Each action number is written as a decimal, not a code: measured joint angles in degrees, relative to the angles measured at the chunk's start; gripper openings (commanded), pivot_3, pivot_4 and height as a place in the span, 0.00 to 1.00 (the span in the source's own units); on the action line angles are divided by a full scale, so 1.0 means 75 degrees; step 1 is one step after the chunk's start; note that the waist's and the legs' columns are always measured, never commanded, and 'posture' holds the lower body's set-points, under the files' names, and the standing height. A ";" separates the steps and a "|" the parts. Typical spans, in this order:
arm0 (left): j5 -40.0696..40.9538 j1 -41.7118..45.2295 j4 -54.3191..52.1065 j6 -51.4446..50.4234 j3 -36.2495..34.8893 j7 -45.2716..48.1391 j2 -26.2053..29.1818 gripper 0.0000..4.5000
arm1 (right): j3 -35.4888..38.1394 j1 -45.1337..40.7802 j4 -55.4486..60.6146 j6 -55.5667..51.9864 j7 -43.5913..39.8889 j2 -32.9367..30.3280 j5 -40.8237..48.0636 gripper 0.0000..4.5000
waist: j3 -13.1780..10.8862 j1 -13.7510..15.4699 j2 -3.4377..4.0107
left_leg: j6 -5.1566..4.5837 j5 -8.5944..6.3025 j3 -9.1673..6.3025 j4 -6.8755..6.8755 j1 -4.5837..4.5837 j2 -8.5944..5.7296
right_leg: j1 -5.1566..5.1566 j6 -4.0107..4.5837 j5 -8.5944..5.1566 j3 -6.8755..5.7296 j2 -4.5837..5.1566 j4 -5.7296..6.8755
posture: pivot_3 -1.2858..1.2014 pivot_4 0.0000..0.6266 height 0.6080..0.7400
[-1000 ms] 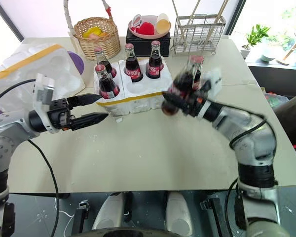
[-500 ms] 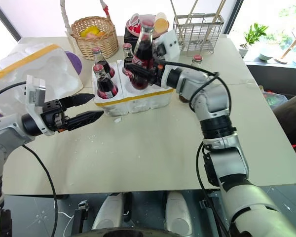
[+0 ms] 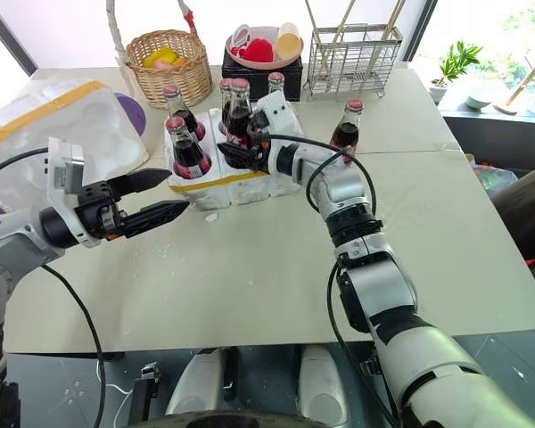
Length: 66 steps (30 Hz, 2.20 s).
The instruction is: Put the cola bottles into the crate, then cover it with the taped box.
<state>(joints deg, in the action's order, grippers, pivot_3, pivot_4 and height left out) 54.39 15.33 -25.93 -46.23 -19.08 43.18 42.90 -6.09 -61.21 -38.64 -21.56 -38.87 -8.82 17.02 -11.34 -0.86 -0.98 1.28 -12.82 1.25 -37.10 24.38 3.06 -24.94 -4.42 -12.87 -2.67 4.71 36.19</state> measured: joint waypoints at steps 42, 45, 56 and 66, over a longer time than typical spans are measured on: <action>-0.0522 0.1117 0.0808 0.0290 0.1152 0.0412 -0.0311 1.00 | 0.2214 0.2996 0.2763 -0.0606 0.1369 -0.1939 0.0453 0.98 | 0.0002 0.0022 -0.0001 | 0.0003 0.0003 0.0009 -0.0005 -0.0014 -0.0003 | 0.0010 0.0014 0.0002 0.0024 -0.0006 -0.0007 | 0.52 0.24 1.00; -0.0527 0.1061 0.0809 0.0296 0.1140 0.0396 -0.0311 1.00 | 0.2202 0.2503 0.1841 -0.0132 0.1324 -0.1883 0.0290 0.98 | 0.0001 0.0030 -0.0001 | 0.0003 0.0003 0.0008 0.0001 -0.0012 -0.0003 | 0.0010 0.0007 0.0003 0.0023 -0.0006 -0.0008 | 0.52 0.24 1.00; -0.0497 0.0979 0.0689 0.0373 0.0931 0.0350 -0.0309 1.00 | 0.2140 0.2205 0.1163 0.0355 0.1087 -0.1724 0.0093 0.62 | -0.0004 0.0014 0.0008 | 0.0003 0.0003 0.0010 0.0006 -0.0003 -0.0002 | -0.0005 0.0004 0.0004 0.0024 -0.0005 -0.0006 | 0.52 0.24 1.00; -0.0388 0.0768 0.0480 0.0364 0.0831 0.0242 -0.0308 1.00 | 0.2354 0.1636 0.4409 -0.1005 0.1019 -0.1608 0.1538 0.62 | -0.0018 -0.0015 0.0030 | 0.0003 0.0003 0.0017 0.0010 0.0006 0.0000 | -0.0031 -0.0005 0.0010 0.0033 -0.0011 0.0006 | 0.52 0.24 1.00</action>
<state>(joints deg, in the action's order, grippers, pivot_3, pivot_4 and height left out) 51.48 21.09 -22.33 -43.50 -12.85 45.00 40.59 11.57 -48.94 -5.57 -29.10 -31.23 -20.87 28.56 -11.47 -0.98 -0.75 1.30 -12.79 1.38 -37.02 24.42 3.06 -25.17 -4.46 -12.79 -2.42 4.63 36.24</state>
